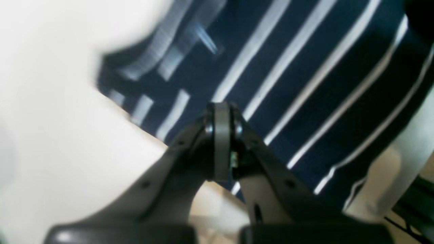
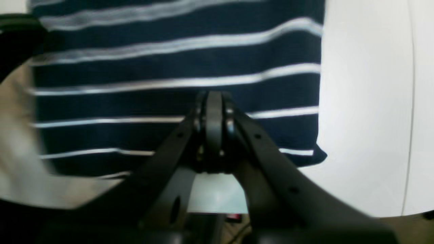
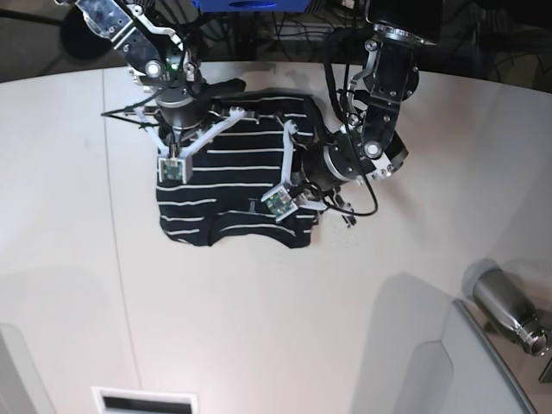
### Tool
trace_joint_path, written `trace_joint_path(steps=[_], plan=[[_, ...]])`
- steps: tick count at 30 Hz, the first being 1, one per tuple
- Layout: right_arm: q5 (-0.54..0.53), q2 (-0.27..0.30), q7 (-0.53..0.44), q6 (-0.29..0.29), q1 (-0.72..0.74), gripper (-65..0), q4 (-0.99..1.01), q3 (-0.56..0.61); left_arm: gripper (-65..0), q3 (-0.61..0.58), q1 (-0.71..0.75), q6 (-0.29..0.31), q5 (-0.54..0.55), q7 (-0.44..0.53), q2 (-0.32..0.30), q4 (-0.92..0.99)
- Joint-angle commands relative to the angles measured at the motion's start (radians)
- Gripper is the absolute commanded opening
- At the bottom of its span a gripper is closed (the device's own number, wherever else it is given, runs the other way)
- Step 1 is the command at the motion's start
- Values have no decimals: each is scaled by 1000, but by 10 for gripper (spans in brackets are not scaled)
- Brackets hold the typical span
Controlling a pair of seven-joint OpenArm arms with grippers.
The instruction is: Layout the t-shirt on the table in an organized manner, then fold the t-shirt properly
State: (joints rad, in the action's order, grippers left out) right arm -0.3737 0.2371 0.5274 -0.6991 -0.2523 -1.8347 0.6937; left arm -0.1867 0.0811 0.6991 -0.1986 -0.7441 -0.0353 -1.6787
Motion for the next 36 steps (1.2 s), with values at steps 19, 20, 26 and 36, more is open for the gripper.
trace_joint_path(steps=[19, 20, 26, 36], plan=[[9, 319, -33, 1, -264, -647, -133, -383, -650, 479, 336, -1, 282, 208, -220, -228], [9, 325, -42, 1, -304, -647, -133, -418, -650, 516, 371, -1, 327, 225, -252, -228], [9, 324, -40, 1, -526, -647, -158, -530, -650, 613, 601, -1, 380, 337, -354, -229], [9, 315, -45, 1, -710, -645, -70, -392, -650, 580, 848, -1, 377, 392, -289, -131]])
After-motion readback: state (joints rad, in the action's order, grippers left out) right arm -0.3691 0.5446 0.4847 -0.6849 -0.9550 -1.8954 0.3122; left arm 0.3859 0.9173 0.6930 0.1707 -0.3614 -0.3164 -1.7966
